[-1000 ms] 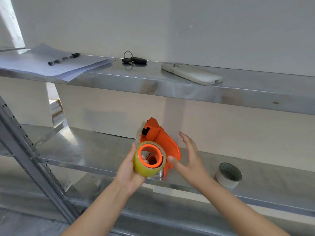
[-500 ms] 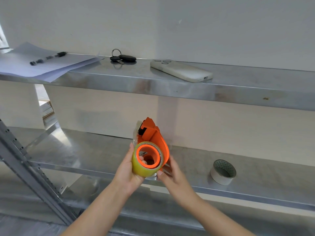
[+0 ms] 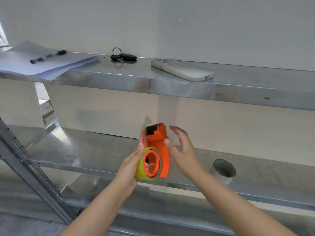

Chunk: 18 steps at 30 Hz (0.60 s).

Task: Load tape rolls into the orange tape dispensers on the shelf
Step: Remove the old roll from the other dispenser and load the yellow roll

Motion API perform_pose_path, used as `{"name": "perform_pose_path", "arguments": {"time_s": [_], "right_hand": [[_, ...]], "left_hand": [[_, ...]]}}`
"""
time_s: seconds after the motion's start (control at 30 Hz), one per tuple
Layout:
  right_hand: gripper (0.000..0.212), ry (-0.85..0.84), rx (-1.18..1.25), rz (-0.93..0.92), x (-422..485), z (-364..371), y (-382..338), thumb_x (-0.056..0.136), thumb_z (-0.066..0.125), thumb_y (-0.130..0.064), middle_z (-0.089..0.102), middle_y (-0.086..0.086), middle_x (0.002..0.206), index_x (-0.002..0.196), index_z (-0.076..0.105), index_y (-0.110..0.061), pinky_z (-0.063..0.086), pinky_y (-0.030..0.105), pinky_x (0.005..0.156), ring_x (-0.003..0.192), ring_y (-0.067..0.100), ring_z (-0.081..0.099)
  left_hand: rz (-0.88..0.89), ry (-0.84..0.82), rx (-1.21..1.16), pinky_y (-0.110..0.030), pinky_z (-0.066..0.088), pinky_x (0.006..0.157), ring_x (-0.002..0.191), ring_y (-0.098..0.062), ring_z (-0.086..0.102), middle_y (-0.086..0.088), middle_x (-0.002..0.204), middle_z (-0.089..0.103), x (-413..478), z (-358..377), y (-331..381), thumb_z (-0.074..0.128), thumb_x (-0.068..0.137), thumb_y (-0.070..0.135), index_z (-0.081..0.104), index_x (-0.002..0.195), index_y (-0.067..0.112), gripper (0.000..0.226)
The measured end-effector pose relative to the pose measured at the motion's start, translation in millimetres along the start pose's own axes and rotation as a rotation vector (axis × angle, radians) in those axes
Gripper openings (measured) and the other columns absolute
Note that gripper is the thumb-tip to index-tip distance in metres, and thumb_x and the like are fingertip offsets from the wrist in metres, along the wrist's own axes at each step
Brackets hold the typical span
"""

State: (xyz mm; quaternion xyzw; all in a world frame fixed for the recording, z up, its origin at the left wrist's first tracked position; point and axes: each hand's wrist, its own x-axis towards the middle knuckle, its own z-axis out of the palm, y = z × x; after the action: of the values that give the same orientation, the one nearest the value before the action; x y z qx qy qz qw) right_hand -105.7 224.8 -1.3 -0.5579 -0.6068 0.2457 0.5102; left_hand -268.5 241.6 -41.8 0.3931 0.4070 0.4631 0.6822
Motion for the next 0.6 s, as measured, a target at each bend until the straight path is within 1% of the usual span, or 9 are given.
{"name": "perform_pose_path", "arguments": {"time_s": [0.07, 0.13, 0.17, 0.2, 0.27, 0.37, 0.43, 0.5, 0.6], "right_hand": [[0.046, -0.014, -0.132, -0.033, 29.3, -3.4, -10.5, 0.084, 0.06, -0.038, 0.056, -0.002, 0.125, 0.123, 0.055, -0.016, 0.031, 0.007, 0.094, 0.12, 0.011, 0.049], [0.042, -0.102, -0.201, 0.146, 55.4, -3.3, -19.1, 0.083, 0.059, -0.045, 0.062, 0.002, 0.118, 0.113, 0.062, -0.015, 0.039, 0.021, 0.091, 0.112, 0.016, 0.055], [0.043, -0.16, -0.209, 0.272, 65.4, -2.3, -21.9, 0.082, 0.057, -0.051, 0.066, 0.003, 0.107, 0.102, 0.065, -0.014, 0.042, 0.027, 0.086, 0.103, 0.018, 0.059], [0.045, -0.22, -0.207, 0.389, 72.8, -1.4, -23.0, 0.079, 0.057, -0.055, 0.066, 0.004, 0.095, 0.092, 0.066, -0.012, 0.044, 0.029, 0.079, 0.091, 0.02, 0.062], [0.04, -0.284, -0.182, 0.516, 80.4, 0.2, -21.8, 0.075, 0.065, -0.049, 0.066, 0.005, 0.082, 0.085, 0.066, -0.011, 0.047, 0.028, 0.068, 0.075, 0.021, 0.063], [0.018, -0.215, 0.034, 0.497, 83.4, 2.4, -14.9, 0.075, 0.071, -0.026, 0.069, 0.007, 0.085, 0.082, 0.067, -0.011, 0.05, 0.024, 0.064, 0.071, 0.015, 0.065], [0.009, -0.166, 0.092, 0.442, 84.1, 4.8, -13.9, 0.077, 0.07, -0.019, 0.071, 0.009, 0.089, 0.073, 0.068, -0.011, 0.051, 0.021, 0.068, 0.068, 0.009, 0.065], [0.017, -0.136, 0.041, 0.372, 85.5, 6.5, -13.0, 0.078, 0.069, -0.016, 0.071, 0.015, 0.086, 0.063, 0.065, -0.011, 0.053, 0.03, 0.076, 0.062, 0.012, 0.063], [0.039, -0.103, 0.022, 0.289, 88.2, 4.7, -14.0, 0.08, 0.069, -0.014, 0.069, 0.017, 0.078, 0.044, 0.054, -0.017, 0.055, 0.038, 0.079, 0.057, 0.017, 0.061]], "left_hand": [[0.056, 0.06, 0.153, -0.028, 0.054, 0.06, 0.062, -0.015, 0.064, -0.002, 0.068, 0.07, -2.8, 2.1, 0.0, 0.064, 0.063, 0.054, 0.067, 0.088, 0.013, 0.049], [0.092, 0.09, 0.271, -0.021, 0.05, 0.048, 0.049, -0.011, 0.061, 0.001, 0.053, 0.067, -6.7, 4.4, 0.5, 0.066, 0.057, 0.055, 0.064, 0.078, 0.015, 0.046], [0.104, 0.088, 0.3, -0.02, 0.048, 0.044, 0.046, -0.01, 0.061, 0.001, 0.05, 0.066, -8.4, 5.1, 0.2, 0.067, 0.056, 0.055, 0.063, 0.076, 0.015, 0.045], [0.112, 0.082, 0.314, -0.019, 0.048, 0.043, 0.045, -0.01, 0.061, 0.001, 0.05, 0.066, -10.2, 5.2, 0.0, 0.068, 0.055, 0.055, 0.062, 0.075, 0.014, 0.045], [0.119, 0.059, 0.34, -0.019, 0.047, 0.043, 0.046, -0.01, 0.062, 0.002, 0.052, 0.067, -14.7, 5.1, 1.5, 0.07, 0.054, 0.056, 0.063, 0.074, 0.015, 0.046], [0.107, 0.064, 0.352, -0.02, 0.048, 0.044, 0.046, -0.01, 0.062, 0.002, 0.052, 0.067, -17.9, 2.7, 2.7, 0.07, 0.055, 0.056, 0.063, 0.071, 0.016, 0.044], [0.095, 0.083, 0.342, -0.019, 0.047, 0.043, 0.044, -0.01, 0.06, 0.003, 0.05, 0.065, -19.0, -0.6, 3.2, 0.069, 0.056, 0.055, 0.061, 0.067, 0.016, 0.042], [0.094, 0.094, 0.345, -0.019, 0.047, 0.043, 0.044, -0.01, 0.059, 0.004, 0.049, 0.063, -20.1, -4.9, 4.4, 0.069, 0.055, 0.056, 0.06, 0.066, 0.016, 0.042], [0.097, 0.089, 0.353, -0.02, 0.049, 0.045, 0.046, -0.01, 0.06, 0.004, 0.052, 0.065, -20.4, -8.7, 10.0, 0.072, 0.053, 0.057, 0.062, 0.068, 0.017, 0.044]]}}
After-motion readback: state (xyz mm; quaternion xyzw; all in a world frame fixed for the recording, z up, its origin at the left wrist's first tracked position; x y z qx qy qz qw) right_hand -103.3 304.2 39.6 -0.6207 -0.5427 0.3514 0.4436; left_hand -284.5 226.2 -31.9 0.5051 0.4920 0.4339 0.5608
